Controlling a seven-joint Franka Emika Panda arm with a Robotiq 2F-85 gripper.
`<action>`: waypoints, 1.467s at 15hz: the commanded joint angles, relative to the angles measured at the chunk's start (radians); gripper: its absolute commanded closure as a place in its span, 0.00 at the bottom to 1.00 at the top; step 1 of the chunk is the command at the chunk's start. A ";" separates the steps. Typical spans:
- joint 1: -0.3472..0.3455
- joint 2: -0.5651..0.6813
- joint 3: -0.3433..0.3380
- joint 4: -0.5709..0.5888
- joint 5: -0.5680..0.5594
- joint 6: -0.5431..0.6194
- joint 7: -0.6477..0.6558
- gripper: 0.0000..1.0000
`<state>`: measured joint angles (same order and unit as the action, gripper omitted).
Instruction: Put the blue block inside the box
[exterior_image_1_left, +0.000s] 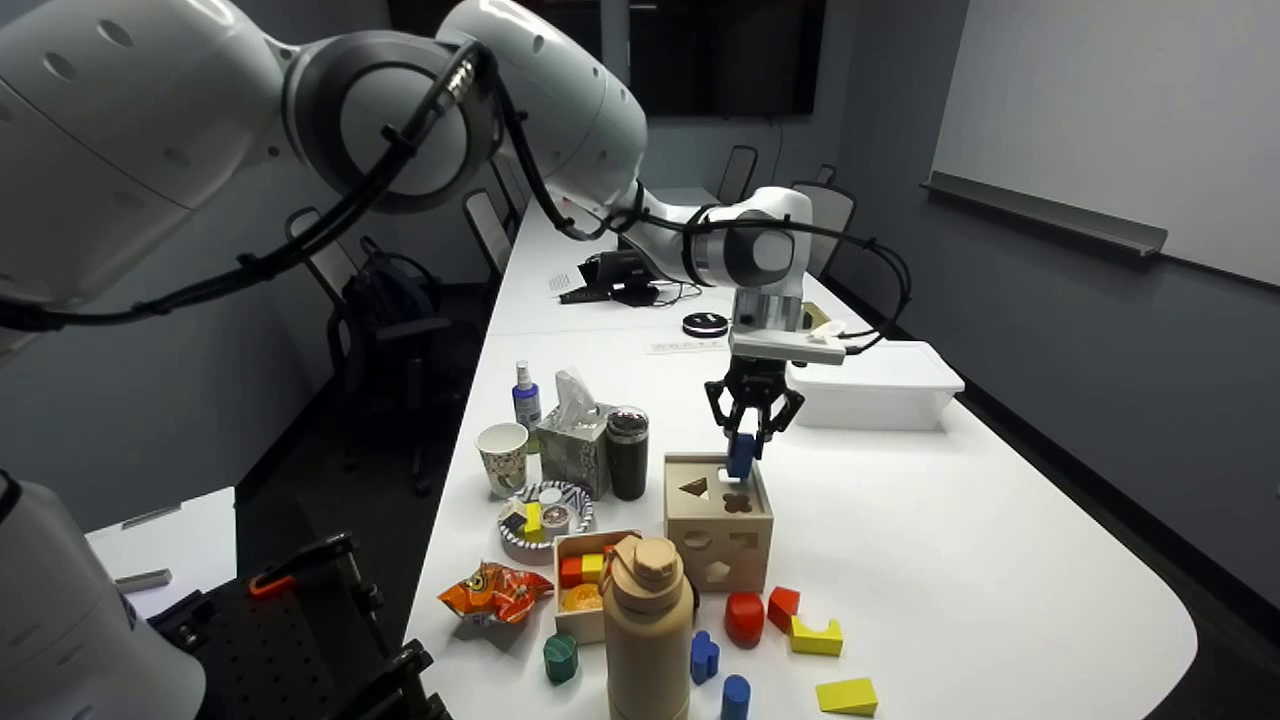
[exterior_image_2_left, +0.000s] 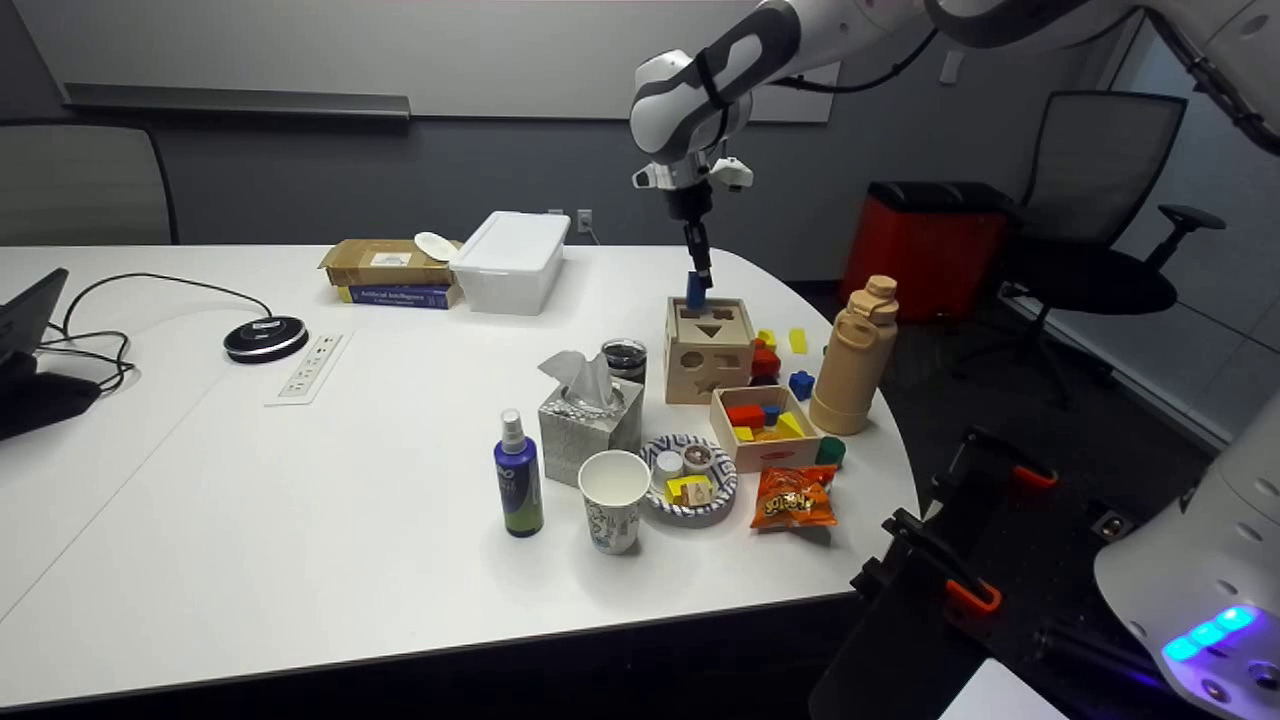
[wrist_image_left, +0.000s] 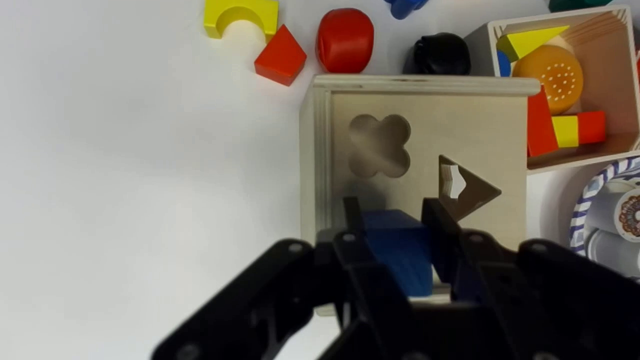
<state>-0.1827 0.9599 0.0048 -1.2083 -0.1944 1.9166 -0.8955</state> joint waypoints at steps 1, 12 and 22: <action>0.019 0.016 -0.003 0.039 0.007 -0.031 0.020 0.91; 0.018 -0.004 -0.015 -0.028 0.005 -0.030 0.028 0.91; 0.016 0.003 -0.012 -0.026 0.009 -0.025 0.058 0.91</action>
<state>-0.1700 0.9690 -0.0047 -1.2190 -0.1918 1.9010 -0.8650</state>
